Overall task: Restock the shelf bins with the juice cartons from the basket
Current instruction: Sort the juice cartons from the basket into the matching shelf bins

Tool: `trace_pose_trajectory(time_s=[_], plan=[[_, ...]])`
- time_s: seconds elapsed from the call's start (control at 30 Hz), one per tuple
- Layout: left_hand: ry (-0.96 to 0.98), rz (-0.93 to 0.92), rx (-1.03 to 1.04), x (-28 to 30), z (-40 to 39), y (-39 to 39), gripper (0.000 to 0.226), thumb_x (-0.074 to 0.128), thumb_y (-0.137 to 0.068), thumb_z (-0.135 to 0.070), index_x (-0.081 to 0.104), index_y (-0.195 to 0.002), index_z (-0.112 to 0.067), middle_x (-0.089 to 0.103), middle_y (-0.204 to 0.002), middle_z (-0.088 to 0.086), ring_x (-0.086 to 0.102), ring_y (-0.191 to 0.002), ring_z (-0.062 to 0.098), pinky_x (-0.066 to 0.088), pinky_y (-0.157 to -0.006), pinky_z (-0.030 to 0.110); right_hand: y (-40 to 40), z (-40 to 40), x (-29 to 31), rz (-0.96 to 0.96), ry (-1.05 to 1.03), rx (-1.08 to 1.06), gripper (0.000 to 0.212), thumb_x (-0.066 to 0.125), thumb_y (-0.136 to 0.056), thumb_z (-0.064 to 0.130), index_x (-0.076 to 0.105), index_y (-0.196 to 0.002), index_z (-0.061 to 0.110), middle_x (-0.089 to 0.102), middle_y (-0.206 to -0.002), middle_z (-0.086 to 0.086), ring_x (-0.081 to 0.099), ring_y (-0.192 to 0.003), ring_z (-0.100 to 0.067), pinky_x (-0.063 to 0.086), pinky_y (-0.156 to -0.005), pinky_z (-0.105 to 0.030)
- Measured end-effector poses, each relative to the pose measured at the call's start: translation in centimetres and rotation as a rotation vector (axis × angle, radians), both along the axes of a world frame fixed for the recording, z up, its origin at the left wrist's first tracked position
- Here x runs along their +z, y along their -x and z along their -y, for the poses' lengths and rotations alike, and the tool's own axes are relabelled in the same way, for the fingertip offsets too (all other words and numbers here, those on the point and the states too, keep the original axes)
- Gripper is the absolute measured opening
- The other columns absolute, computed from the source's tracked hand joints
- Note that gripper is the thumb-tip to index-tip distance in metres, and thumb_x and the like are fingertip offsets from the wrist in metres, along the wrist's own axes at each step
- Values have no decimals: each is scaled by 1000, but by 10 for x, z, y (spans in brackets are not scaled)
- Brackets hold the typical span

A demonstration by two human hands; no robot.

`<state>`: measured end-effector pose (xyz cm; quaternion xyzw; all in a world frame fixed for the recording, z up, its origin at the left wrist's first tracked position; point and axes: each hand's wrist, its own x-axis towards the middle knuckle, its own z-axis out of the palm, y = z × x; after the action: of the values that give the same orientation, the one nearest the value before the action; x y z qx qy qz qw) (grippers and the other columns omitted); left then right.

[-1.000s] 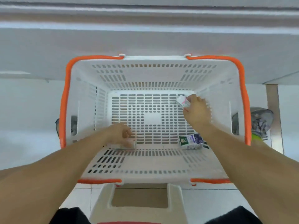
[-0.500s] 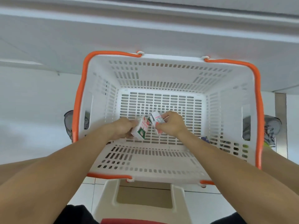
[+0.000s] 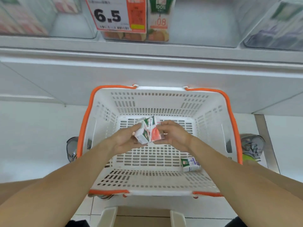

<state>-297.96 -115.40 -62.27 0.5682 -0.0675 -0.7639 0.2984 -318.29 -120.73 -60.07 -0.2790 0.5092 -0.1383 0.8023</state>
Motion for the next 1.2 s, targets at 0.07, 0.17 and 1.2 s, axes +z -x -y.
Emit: trace_pose_trajectory(time_s=[0.07, 0.17, 1.2], plan=[[68, 20, -27, 28, 12, -6, 41, 61, -96, -28, 53, -133, -15, 67, -125, 16, 68, -109, 31, 57, -87, 46, 2, 11, 23, -4, 65, 111, 23, 71, -88, 5, 55, -104, 8, 67, -100, -13, 68, -91, -28, 59, -73, -40], [149, 76, -100, 79, 32, -16, 37, 62, -96, -28, 49, -130, -22, 69, -111, 8, 68, -87, 24, 57, -74, 39, 2, 28, 68, -119, 237, 276, 50, 78, -80, -1, 52, -121, 8, 67, -109, -13, 69, -93, -28, 57, -78, -46], [808, 538, -416, 307, 91, -16, 23, 79, -81, -23, 74, -100, -12, 74, -99, 15, 61, -73, 19, 43, -58, 23, -27, 71, 262, -380, 1403, 112, 60, 98, -42, 41, 69, -94, 50, 72, -91, 22, 64, -89, 0, 52, -71, -16]])
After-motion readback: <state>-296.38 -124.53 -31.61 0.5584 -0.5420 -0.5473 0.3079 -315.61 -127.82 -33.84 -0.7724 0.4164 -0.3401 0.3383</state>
